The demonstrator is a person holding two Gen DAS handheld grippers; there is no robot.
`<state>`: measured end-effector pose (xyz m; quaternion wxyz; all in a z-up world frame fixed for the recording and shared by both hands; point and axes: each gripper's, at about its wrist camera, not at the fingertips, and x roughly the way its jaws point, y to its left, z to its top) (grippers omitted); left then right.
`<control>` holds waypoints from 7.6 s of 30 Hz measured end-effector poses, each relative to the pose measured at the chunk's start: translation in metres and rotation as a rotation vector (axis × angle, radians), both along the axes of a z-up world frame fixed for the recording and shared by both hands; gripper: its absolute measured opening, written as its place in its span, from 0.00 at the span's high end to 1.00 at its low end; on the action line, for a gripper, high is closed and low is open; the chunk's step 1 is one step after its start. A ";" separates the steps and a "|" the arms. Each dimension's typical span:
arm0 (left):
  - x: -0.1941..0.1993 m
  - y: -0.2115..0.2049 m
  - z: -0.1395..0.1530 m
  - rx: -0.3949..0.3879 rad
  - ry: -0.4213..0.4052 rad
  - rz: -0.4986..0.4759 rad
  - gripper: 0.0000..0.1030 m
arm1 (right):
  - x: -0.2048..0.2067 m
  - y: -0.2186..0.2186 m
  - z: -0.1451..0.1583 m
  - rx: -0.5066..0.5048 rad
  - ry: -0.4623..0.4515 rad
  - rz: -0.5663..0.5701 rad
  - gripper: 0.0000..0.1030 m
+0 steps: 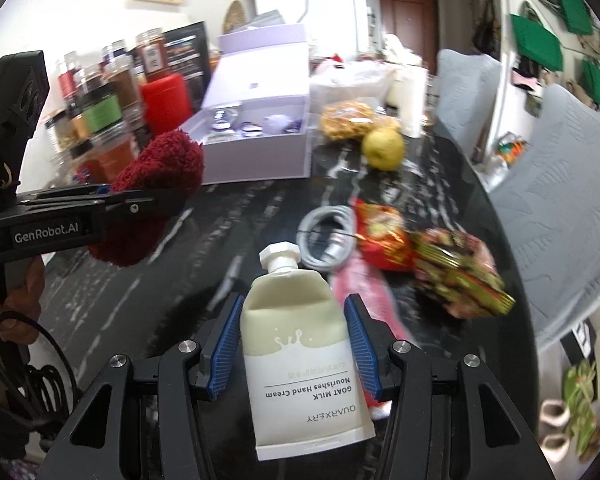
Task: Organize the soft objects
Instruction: 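Lift the red knit item and hand cream tube toward the gift box, then lower the knit item and hand cream tube into the open gift box, then open the left tool over the box while the right tool releases the tube, then withdraw both tools from the box back toward the table items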
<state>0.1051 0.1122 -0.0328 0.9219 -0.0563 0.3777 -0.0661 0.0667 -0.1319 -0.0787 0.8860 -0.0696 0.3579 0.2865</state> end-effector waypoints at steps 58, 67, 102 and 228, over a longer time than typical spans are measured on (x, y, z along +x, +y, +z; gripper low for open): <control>0.018 0.094 0.102 0.059 -0.223 0.195 0.60 | 0.065 0.119 0.127 0.134 -0.209 0.195 0.50; 0.052 0.102 0.122 0.062 -0.268 0.187 0.60 | 0.092 0.126 0.155 0.151 -0.283 0.195 0.50; 0.175 0.121 0.089 0.183 -0.205 0.211 0.60 | 0.217 0.167 0.120 0.124 -0.197 0.111 0.50; 0.061 0.070 0.157 0.262 -0.164 0.271 0.22 | 0.089 0.099 0.190 0.066 -0.283 0.016 0.33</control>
